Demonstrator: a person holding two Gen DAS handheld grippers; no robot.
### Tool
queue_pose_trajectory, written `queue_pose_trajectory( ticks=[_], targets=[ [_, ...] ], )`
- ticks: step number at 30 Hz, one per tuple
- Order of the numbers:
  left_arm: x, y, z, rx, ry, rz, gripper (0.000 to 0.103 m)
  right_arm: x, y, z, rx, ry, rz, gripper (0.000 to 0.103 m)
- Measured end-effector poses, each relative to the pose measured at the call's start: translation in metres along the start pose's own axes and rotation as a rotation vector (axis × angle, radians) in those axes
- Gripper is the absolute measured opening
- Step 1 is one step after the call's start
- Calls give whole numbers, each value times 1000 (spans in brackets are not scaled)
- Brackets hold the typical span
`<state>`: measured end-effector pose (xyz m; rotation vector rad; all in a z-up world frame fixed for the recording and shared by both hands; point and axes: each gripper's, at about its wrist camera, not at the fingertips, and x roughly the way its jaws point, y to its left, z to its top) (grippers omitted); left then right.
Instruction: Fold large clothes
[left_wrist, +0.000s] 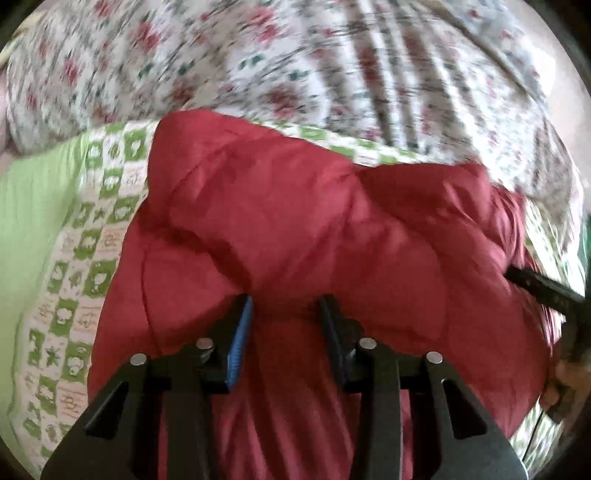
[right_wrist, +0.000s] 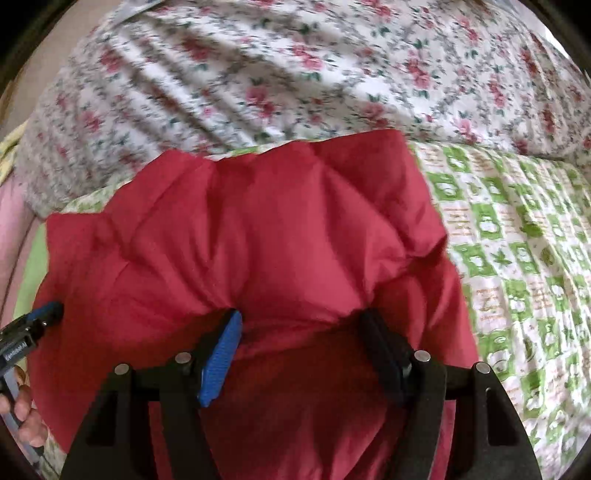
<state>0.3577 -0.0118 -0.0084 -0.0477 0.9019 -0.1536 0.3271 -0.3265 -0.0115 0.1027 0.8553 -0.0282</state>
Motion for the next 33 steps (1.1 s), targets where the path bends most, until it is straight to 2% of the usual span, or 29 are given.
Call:
queue_pose_trajectory(
  ticks=[2, 6, 14, 17, 24, 33],
  targets=[
    [14, 3, 6, -20, 24, 46, 36, 9, -1, 3, -9, 17, -9, 73],
    [37, 11, 11, -57, 73, 42, 36, 27, -10, 9, 36, 50, 21, 75],
    [45, 10, 11, -47, 87, 51, 37, 36, -16, 8, 65, 43, 42, 77],
    [40, 14, 12, -55, 92, 34, 36, 37, -15, 9, 67, 41, 48, 77],
    [0, 29, 8, -86, 59, -45, 36, 29, -17, 7, 71, 34, 54, 78],
    [-24, 40, -7, -64, 29, -79, 40, -21, -24, -1, 89, -30, 120, 78]
  ],
)
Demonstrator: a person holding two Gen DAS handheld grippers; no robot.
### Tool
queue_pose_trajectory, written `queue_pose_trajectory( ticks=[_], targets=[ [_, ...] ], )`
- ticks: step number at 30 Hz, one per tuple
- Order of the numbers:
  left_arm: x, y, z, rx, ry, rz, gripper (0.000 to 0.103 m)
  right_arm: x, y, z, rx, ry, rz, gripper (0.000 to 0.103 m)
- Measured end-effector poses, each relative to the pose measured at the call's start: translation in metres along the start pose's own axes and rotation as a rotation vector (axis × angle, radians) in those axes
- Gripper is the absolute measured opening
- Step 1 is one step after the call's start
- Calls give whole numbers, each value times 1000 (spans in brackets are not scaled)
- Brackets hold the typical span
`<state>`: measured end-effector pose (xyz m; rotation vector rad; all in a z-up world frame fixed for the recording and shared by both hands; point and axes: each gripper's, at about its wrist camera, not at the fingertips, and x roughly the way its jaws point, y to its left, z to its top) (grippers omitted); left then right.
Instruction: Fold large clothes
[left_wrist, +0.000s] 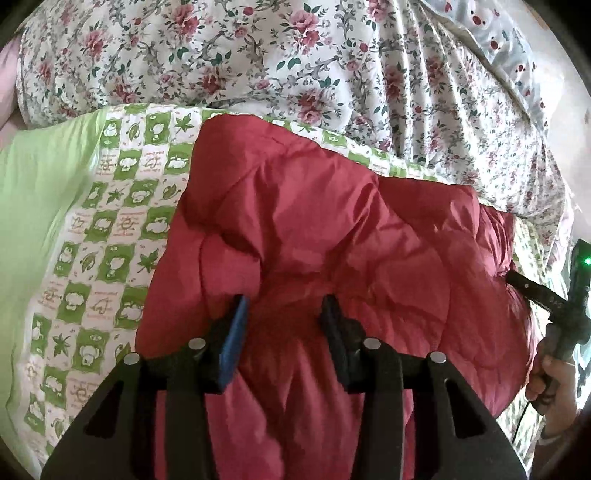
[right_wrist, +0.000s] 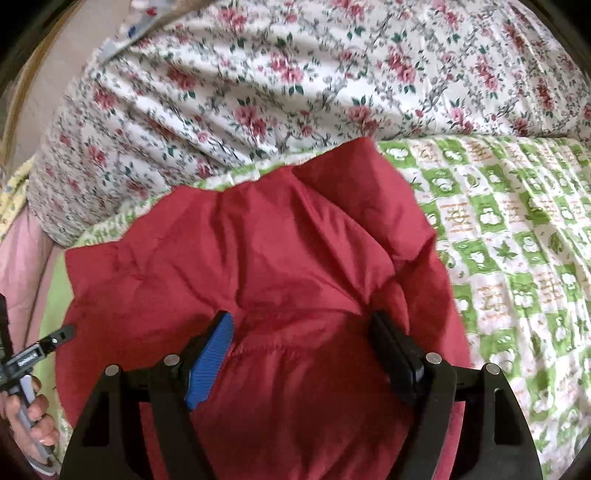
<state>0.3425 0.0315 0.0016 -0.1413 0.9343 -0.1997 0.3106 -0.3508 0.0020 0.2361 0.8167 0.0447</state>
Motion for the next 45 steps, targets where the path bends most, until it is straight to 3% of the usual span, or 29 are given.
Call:
queue_pose_trajectory(
  ticks=[5, 9, 14, 18, 29, 38, 45],
  targets=[
    [-8, 2, -6, 10, -12, 7, 43, -22, -6, -4, 12, 0, 13, 78],
    [-14, 7, -11, -4, -37, 16, 53, -32, -12, -7, -6, 3, -18, 79],
    [-19, 12, -13, -4, -36, 6, 54, -43, -25, -12, 6, 12, -25, 79],
    [-27, 21, -15, -28, -67, 14, 78, -49, -38, -16, 19, 14, -45, 82],
    [-23, 62, -17, -137, -42, -9, 79, -50, -74, -21, 122, 46, -3, 82],
    [0, 89, -22, -234, 15, -126, 79, -29, -89, -24, 208, 107, 102, 82],
    [20, 99, -23, -277, 54, -222, 85, -11, -100, -28, 308, 150, 182, 88]
  ],
)
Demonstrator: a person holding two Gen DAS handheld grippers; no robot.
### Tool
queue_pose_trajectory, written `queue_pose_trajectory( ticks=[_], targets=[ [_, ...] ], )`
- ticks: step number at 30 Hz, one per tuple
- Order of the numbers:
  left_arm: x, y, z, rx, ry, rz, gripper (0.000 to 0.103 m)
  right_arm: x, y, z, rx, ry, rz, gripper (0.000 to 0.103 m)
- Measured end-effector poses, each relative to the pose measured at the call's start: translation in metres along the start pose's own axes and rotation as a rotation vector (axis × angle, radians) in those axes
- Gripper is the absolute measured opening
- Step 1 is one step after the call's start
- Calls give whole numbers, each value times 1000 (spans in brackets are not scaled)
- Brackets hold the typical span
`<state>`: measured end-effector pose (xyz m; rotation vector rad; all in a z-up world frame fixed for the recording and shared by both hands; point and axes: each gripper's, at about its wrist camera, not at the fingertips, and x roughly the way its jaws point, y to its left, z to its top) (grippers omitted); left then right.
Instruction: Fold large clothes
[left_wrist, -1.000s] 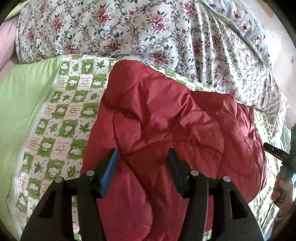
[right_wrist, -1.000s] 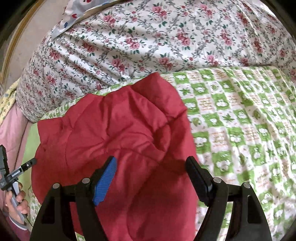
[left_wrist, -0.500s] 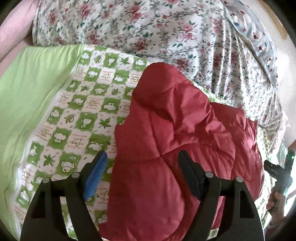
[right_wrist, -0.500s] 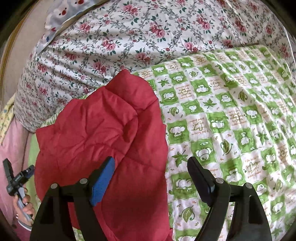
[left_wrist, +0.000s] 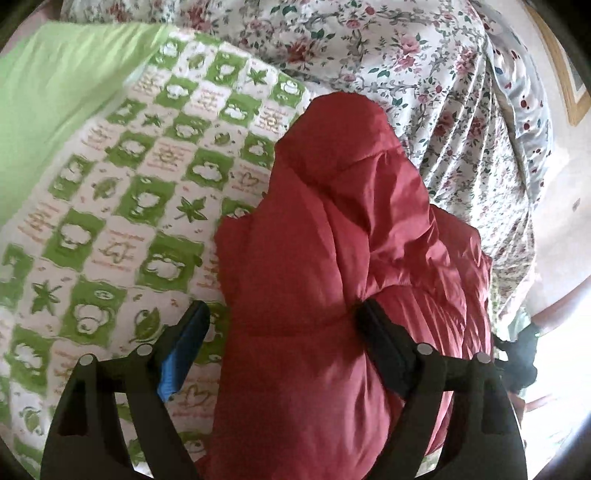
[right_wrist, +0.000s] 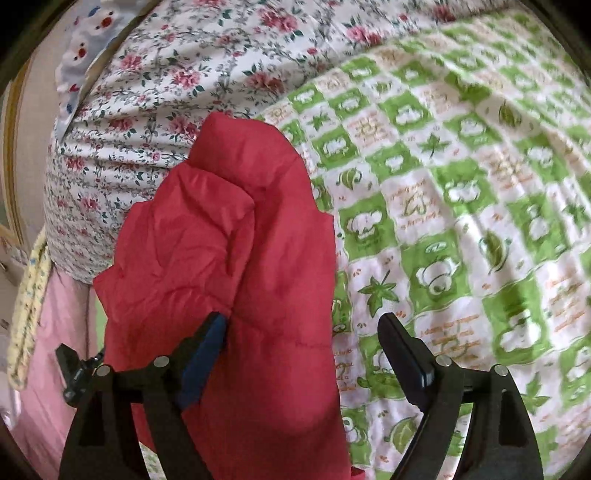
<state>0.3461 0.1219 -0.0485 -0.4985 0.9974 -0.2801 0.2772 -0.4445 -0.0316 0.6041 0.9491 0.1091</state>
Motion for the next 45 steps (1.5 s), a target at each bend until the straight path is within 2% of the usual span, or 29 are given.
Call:
queue_pose_trajectory(
  ticks=[6, 10, 11, 13, 15, 18, 20, 24, 28, 31, 38, 45],
  targets=[
    [22, 4, 0, -69, 63, -146, 86, 14, -3, -2, 57, 29, 85, 92],
    [25, -2, -1, -54, 54, -150, 84, 29, 3, -8, 73, 85, 178, 86],
    [24, -3, 0, -47, 52, -152, 80, 31, 8, -10, 64, 91, 182, 78],
    [22, -6, -1, -33, 51, -157, 66, 30, 15, -11, 43, 81, 163, 70],
    [17, -11, 0, -19, 47, -159, 57, 25, 20, -12, 41, 77, 171, 53],
    [3, -18, -1, -6, 31, -162, 49, 14, 28, -13, 23, 74, 170, 41],
    [-12, -23, -5, 2, 15, -175, 46, -1, 36, -17, 2, 66, 183, 39],
    [-46, -33, -22, 36, -4, -201, 44, -29, 44, -32, -22, 61, 205, 37],
    [-73, -37, -50, 66, -3, -193, 43, -56, 45, -63, -46, 67, 206, 37],
    [-93, -33, -76, 56, -8, -213, 43, -71, 42, -87, -49, 72, 210, 37],
    [-118, -26, -113, 30, -10, -230, 43, -97, 37, -126, -45, 71, 230, 37],
    [-123, -10, -136, 3, 14, -240, 43, -105, 18, -149, 14, 64, 275, 37]
  ],
)
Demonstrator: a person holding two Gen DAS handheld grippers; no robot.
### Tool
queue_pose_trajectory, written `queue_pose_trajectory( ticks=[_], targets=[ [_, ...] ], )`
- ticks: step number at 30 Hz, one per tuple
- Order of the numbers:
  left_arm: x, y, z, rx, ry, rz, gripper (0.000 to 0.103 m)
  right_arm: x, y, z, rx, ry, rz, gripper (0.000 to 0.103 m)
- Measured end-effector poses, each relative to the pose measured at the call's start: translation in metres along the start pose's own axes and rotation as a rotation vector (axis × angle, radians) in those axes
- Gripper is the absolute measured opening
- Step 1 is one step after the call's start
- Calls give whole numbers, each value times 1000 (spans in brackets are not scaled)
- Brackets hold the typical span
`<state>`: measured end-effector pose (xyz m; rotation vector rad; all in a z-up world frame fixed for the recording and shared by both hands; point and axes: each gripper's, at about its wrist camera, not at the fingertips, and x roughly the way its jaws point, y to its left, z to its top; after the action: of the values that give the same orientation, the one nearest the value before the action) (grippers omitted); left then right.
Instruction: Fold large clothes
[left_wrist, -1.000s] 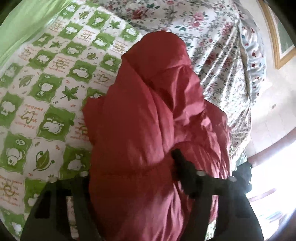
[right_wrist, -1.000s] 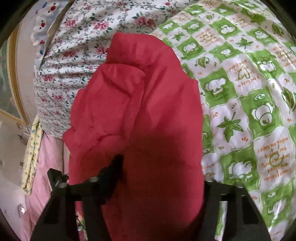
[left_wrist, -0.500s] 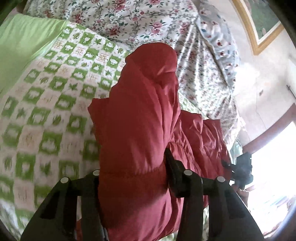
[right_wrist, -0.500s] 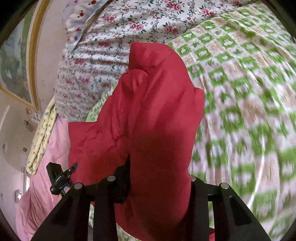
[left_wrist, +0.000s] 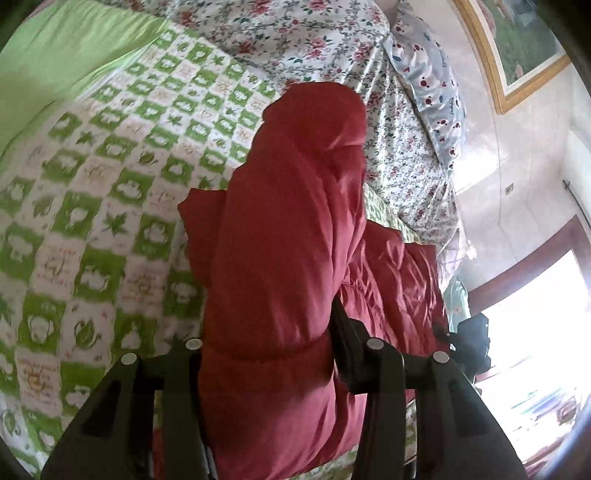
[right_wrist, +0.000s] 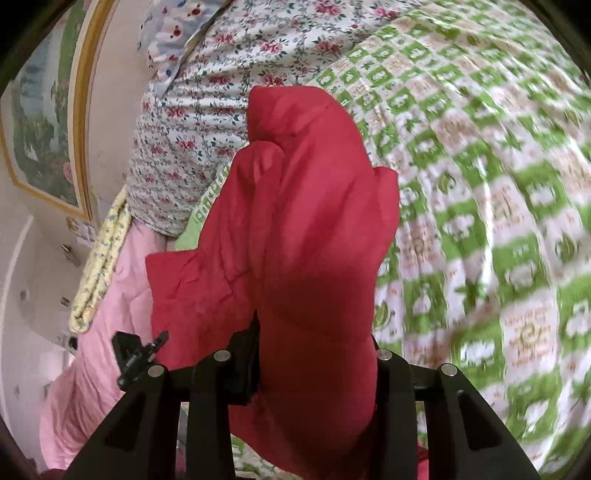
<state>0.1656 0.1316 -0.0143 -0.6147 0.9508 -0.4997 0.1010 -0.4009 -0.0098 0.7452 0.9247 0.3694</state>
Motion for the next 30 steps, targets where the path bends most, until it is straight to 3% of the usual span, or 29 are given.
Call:
queue_pose_trajectory(
  ticks=[3, 8, 11, 13, 16, 23, 30],
  targets=[
    [10, 8, -4, 10, 4, 86, 43, 2, -3, -3, -20, -15, -50, 40],
    [28, 16, -4, 8, -18, 164, 48, 16, -17, -1, -2, -46, -105, 46],
    [35, 15, -6, 24, -43, 228, 57, 21, -22, -1, -10, -64, -135, 55],
    [39, 13, -9, 50, -62, 300, 73, 24, -26, -1, -1, -76, -143, 61],
    [39, 13, -11, 52, -74, 335, 77, 24, -33, -3, 12, -87, -141, 68],
    [18, 7, -19, 42, -132, 367, 79, 15, -33, -10, 24, -113, -151, 74],
    [-16, -10, -26, 76, -204, 445, 79, 1, -17, -16, -17, -159, -259, 80]
  ],
)
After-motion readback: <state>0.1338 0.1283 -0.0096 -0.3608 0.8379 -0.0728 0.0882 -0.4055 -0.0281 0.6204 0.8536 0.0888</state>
